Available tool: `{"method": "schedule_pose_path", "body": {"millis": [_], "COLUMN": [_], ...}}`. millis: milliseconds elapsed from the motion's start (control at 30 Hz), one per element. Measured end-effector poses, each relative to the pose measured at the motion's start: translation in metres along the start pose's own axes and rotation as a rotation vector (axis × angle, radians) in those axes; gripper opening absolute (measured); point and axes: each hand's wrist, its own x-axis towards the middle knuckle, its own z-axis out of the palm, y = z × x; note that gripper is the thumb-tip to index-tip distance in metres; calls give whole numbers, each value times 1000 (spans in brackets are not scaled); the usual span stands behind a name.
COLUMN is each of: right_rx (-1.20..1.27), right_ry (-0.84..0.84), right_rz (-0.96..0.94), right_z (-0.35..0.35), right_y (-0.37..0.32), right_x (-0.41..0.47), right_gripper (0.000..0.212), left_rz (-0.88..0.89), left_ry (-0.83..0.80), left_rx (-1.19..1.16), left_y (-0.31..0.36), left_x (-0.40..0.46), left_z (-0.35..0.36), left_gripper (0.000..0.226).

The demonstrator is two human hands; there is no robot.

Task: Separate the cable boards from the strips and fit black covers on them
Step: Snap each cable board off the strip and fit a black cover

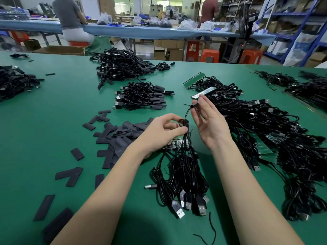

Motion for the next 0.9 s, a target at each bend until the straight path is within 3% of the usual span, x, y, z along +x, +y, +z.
{"method": "schedule_pose_path", "body": {"millis": [133, 433, 700, 900], "right_rx": [-13, -446, -745, -879], "right_ry": [35, 130, 77, 52], "right_rz": [-19, -10, -72, -120], "right_z": [2, -11, -16, -18], "right_y": [6, 23, 39, 44], "right_x": [1, 7, 13, 11], "right_gripper": [21, 29, 26, 29], "left_rz": [-51, 33, 260, 211], "left_ry": [53, 210, 452, 340], "left_rx": [-294, -192, 633, 1070], "left_y": [4, 16, 27, 11], "left_x": [2, 15, 66, 95], "left_z": [-3, -12, -90, -134], "left_gripper": [18, 21, 15, 12]}}
